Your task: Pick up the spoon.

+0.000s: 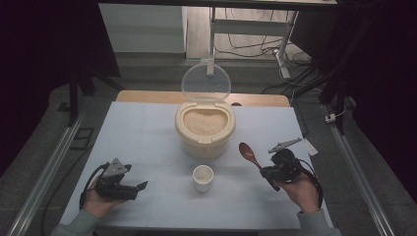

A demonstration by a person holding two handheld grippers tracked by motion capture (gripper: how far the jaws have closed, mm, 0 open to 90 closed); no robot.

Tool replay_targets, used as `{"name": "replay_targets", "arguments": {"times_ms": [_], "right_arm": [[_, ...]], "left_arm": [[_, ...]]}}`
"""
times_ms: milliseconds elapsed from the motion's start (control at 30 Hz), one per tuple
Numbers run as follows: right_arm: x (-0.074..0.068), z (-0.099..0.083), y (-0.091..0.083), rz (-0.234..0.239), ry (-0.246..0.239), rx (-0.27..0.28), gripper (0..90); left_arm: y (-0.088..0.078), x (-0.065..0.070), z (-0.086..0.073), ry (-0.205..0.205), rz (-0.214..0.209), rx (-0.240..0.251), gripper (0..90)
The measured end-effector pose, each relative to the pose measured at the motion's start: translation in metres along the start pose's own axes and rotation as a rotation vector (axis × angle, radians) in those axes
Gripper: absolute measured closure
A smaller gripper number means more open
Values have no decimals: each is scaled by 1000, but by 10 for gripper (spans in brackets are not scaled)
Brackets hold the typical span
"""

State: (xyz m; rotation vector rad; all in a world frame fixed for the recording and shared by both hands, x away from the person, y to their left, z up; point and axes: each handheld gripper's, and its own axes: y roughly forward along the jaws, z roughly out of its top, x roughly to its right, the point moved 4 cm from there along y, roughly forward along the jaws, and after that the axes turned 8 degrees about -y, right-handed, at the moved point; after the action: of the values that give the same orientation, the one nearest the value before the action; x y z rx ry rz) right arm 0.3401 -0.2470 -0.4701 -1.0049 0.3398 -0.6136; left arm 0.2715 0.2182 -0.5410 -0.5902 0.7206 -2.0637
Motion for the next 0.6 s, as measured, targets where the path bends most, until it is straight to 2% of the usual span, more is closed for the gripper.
{"name": "replay_targets", "arguments": {"times_ms": [267,600], "right_arm": [[-18,9,-11,51,-100,26,798],[-38,22,-13,100,-182,54,798]], "left_arm": [[0,0,0,-1,1,-2,130],[1,0,0,-3,1,-5,130]]}}
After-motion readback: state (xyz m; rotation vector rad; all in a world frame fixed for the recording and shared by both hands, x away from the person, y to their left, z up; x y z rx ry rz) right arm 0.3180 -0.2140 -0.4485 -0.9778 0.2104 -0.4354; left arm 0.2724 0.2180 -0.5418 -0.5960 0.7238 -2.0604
